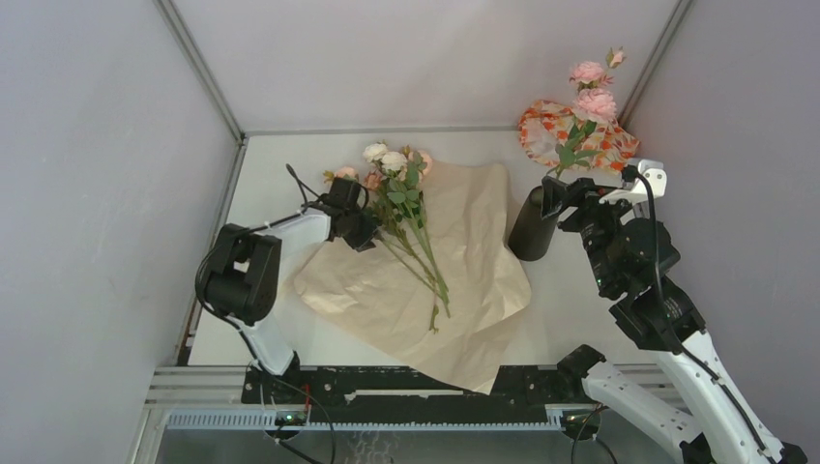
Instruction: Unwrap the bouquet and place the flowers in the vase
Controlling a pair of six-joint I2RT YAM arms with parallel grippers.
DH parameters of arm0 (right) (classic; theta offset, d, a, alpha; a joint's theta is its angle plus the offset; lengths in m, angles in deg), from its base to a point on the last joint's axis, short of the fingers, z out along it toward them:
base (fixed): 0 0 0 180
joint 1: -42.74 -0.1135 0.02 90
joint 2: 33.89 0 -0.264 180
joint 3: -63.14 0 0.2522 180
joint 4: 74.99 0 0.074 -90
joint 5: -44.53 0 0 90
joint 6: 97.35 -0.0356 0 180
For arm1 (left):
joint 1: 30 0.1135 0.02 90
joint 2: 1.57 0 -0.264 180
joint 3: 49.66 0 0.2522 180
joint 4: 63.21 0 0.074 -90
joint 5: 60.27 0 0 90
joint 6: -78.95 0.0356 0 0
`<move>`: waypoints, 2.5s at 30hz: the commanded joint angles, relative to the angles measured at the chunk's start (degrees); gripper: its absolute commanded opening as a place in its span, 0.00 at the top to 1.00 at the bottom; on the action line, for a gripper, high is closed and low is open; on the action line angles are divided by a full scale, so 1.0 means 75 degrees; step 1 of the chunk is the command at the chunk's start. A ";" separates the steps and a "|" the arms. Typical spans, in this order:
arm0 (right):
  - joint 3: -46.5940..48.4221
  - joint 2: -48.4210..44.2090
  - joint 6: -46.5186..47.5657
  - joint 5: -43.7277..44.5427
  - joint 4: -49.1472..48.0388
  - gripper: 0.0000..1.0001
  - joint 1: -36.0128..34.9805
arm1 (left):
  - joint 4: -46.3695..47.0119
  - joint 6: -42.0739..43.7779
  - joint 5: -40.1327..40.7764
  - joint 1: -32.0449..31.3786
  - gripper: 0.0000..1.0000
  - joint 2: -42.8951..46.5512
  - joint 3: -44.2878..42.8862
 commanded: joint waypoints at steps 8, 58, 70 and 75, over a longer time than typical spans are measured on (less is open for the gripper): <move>-0.0170 -0.0203 -0.0181 -0.0185 -0.0127 0.30 -0.0043 | -0.0023 -0.0065 0.0365 0.0113 0.80 -0.0539 -0.0680; -0.0168 0.2772 -0.0621 -0.3354 -0.0631 0.34 -0.1977 | 0.0973 0.1924 -0.0761 -0.0092 0.96 0.1135 -0.0081; -0.0181 0.2988 -0.0644 -0.3123 -0.0417 0.33 -0.2078 | -0.1639 0.1550 0.1125 -0.0198 0.56 -0.0480 -0.2367; -0.0176 0.3010 -0.0640 -0.3023 -0.0338 0.33 -0.2080 | -0.1906 0.1451 0.1366 -0.0209 0.55 -0.1019 -0.2777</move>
